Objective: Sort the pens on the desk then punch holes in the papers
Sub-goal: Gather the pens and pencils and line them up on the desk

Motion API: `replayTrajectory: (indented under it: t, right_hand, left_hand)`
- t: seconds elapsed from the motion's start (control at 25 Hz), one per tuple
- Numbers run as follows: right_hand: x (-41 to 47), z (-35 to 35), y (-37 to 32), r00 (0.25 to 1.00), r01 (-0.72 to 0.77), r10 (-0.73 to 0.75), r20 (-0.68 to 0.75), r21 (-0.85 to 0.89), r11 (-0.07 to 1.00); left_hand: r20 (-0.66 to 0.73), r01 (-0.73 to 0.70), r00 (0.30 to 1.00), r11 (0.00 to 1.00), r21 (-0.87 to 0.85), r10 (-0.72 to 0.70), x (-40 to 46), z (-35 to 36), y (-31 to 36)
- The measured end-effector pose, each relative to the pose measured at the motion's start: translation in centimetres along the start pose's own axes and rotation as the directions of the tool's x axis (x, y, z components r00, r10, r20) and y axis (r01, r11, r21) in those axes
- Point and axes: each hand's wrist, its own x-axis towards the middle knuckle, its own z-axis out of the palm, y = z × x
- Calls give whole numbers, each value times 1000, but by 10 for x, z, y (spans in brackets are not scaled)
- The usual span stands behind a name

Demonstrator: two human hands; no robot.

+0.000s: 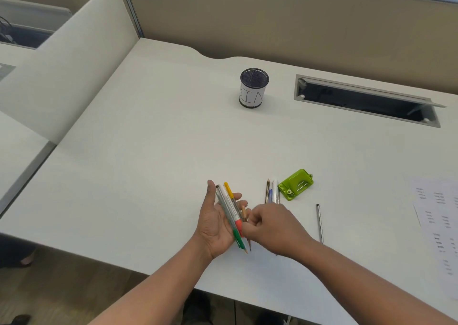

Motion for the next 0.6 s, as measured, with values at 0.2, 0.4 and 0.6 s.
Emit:
replayTrajectory:
  t: [0.2, 0.4, 0.6]
  right_hand:
    - [12, -6, -25, 998, 60, -60, 3, -106, 993]
    - [2, -14, 12, 993, 8, -5, -116, 23, 1000]
    - [-12, -30, 91, 938, -316, 274, -210, -200, 928]
  left_hand:
    - [66, 53, 996, 996, 65, -57, -3, 13, -12]
    - [-6, 33, 999, 991, 129, -32, 2, 20, -12]
    - [-69, 35, 997, 991, 128, -26, 12, 23, -18]
